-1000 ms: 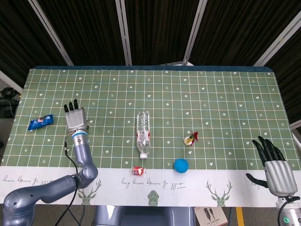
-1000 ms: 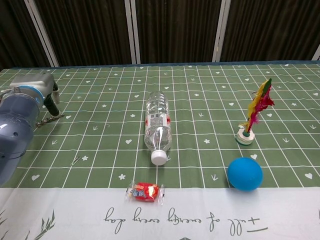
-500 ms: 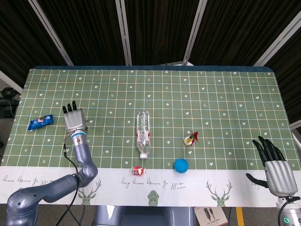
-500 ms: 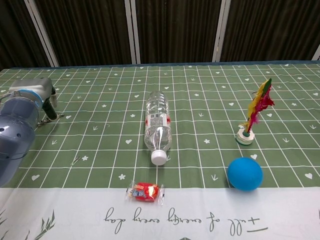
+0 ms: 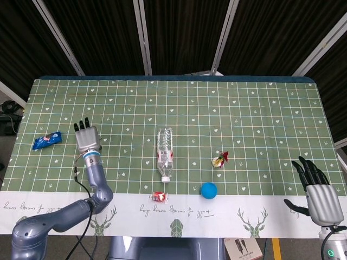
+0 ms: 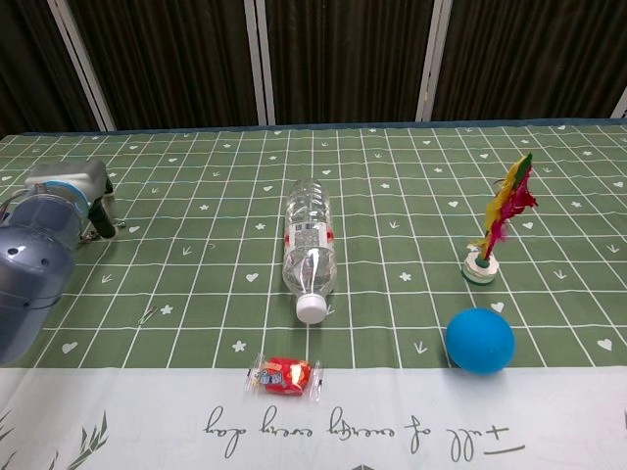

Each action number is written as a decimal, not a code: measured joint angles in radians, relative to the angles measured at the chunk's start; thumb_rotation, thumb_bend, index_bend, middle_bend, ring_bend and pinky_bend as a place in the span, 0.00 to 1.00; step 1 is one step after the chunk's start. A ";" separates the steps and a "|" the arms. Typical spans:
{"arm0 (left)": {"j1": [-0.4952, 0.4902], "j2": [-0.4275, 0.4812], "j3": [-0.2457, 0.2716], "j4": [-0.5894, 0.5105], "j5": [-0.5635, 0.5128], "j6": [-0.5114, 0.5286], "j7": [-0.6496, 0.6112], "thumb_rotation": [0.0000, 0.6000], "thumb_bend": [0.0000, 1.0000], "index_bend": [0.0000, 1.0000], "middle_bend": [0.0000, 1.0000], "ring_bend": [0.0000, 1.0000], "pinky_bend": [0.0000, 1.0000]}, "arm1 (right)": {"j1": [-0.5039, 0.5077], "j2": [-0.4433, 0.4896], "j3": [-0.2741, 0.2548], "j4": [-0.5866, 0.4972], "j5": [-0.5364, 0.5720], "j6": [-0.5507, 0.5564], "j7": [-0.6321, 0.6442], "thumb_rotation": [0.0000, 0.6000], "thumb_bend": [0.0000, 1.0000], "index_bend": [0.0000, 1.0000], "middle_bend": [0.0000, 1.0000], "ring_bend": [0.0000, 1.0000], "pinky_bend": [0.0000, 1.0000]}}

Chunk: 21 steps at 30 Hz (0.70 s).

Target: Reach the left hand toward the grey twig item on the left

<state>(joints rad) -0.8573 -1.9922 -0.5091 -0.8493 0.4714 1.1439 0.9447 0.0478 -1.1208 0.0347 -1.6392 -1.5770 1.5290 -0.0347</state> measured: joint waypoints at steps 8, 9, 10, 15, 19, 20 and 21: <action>-0.004 -0.004 -0.002 0.022 0.003 -0.009 -0.001 1.00 0.32 0.46 0.00 0.00 0.00 | 0.000 0.001 0.001 -0.001 0.003 -0.002 0.000 1.00 0.00 0.09 0.00 0.00 0.16; -0.004 -0.004 -0.002 0.026 0.002 -0.010 0.000 1.00 0.32 0.46 0.00 0.00 0.00 | 0.000 0.001 0.001 -0.002 0.003 -0.002 0.000 1.00 0.00 0.09 0.00 0.00 0.16; -0.004 -0.005 -0.003 0.029 0.001 -0.012 0.002 1.00 0.32 0.46 0.00 0.00 0.00 | 0.000 0.001 0.000 -0.002 0.003 -0.003 0.000 1.00 0.00 0.09 0.00 0.00 0.16; -0.003 -0.011 -0.005 0.050 -0.007 -0.027 0.005 1.00 0.32 0.47 0.00 0.00 0.00 | 0.000 0.002 0.000 -0.004 0.005 -0.004 0.000 1.00 0.00 0.09 0.00 0.00 0.16; -0.002 -0.019 -0.004 0.064 -0.010 -0.045 0.005 1.00 0.33 0.47 0.00 0.00 0.00 | -0.001 0.002 0.001 -0.004 0.004 -0.002 -0.001 1.00 0.00 0.09 0.00 0.00 0.16; -0.003 -0.021 -0.004 0.068 -0.011 -0.049 0.005 1.00 0.33 0.47 0.00 0.00 0.00 | -0.001 0.002 0.000 -0.004 0.005 -0.002 -0.001 1.00 0.00 0.09 0.00 0.00 0.16; -0.003 -0.023 -0.004 0.073 -0.012 -0.052 0.005 1.00 0.33 0.47 0.00 0.00 0.00 | -0.001 0.002 0.000 -0.004 0.006 -0.003 0.000 1.00 0.00 0.09 0.00 0.00 0.16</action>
<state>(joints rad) -0.8602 -2.0151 -0.5131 -0.7766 0.4598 1.0915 0.9501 0.0468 -1.1190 0.0351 -1.6436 -1.5710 1.5257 -0.0347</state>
